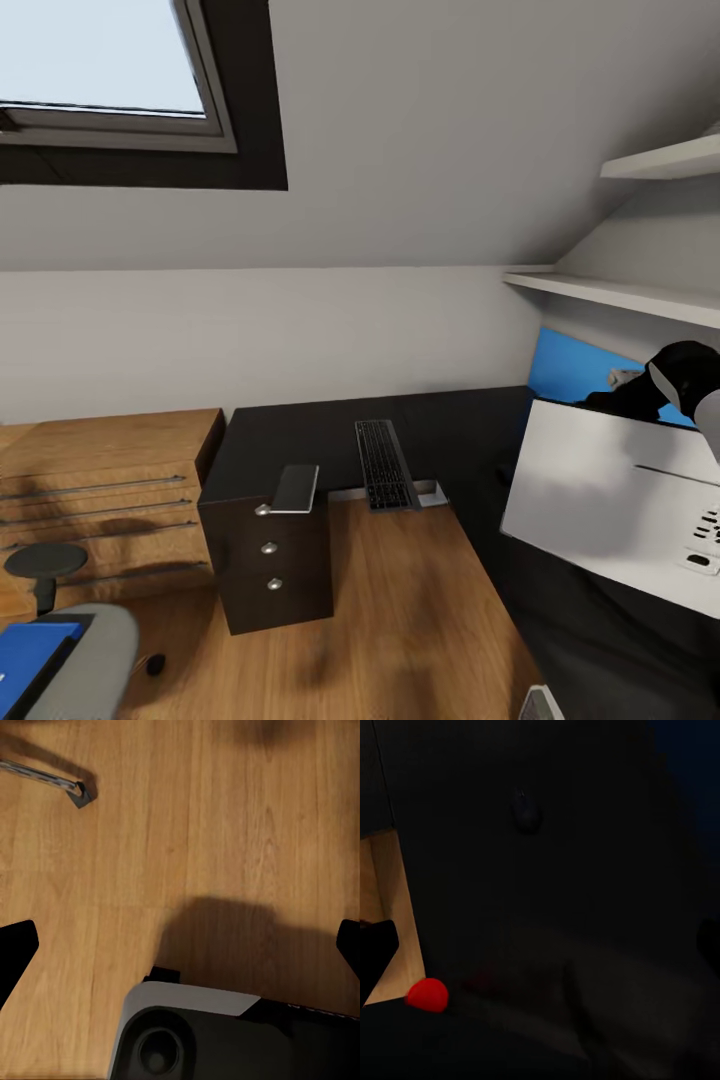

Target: In the bedroom, organize the workspace by keeping the computer under the desk, ensuring the monitor is on the desk, placing the keyboard on the desk next to the monitor, placing the mouse on the desk next to the keyboard, moving the folder from the swivel chair onto the desk next to the mouse, stacking the notebook on top of the folder with the pen on top of the notebook, and positioning the swivel chair next to the desk.

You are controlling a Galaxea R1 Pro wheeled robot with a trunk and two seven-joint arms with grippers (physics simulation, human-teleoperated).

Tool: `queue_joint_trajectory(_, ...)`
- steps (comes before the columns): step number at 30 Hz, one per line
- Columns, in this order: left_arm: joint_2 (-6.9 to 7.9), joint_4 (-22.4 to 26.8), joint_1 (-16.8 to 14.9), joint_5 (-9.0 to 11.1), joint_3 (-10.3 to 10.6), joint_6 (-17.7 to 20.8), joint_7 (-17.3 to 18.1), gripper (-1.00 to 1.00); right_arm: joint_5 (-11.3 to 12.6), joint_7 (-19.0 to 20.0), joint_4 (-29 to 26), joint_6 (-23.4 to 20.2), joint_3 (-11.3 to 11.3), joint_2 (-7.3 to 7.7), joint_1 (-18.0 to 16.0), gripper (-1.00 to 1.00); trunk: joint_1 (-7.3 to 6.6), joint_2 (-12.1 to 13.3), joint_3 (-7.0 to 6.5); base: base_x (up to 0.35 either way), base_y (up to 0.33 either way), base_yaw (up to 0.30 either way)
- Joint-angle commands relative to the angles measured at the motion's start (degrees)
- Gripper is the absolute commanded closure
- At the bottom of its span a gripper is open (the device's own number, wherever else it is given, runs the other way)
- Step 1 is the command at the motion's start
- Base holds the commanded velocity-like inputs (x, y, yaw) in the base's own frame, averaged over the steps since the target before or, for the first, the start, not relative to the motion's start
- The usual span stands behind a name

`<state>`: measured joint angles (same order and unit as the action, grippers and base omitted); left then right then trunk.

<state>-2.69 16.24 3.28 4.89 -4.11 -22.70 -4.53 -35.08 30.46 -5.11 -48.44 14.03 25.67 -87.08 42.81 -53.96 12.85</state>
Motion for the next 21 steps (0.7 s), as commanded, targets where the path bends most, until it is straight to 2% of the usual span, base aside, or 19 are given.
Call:
queue_joint_trajectory(1,-0.04,0.1,0.0,0.3,-0.2,-0.1,0.1,-1.00,-0.7,0.5,-0.1,-0.2,0.2,0.00,0.0,-1.00,0.00,-0.1,0.07,-0.059,0.000,0.000)
queue_joint_trajectory(7,-0.04,0.1,0.0,0.3,-0.2,-0.1,0.1,-1.00,-0.7,0.5,-0.1,-0.1,0.2,0.00,0.0,-1.00,0.00,-0.1,0.07,-0.030,0.000,0.000)
queue_joint_trajectory(14,-0.04,0.1,0.0,0.3,-0.2,-0.1,0.1,-1.00,-0.7,0.6,-0.1,-0.2,0.1,0.00,0.0,-1.00,0.00,-0.1,0.07,-0.164,0.000,0.000)
queue_joint_trajectory(21,-0.04,0.1,0.0,0.3,-0.2,-0.1,0.1,-1.00,-0.6,0.6,-0.1,-0.2,0.1,0.00,0.0,-1.00,0.00,-0.1,0.07,-0.050,0.000,0.000)
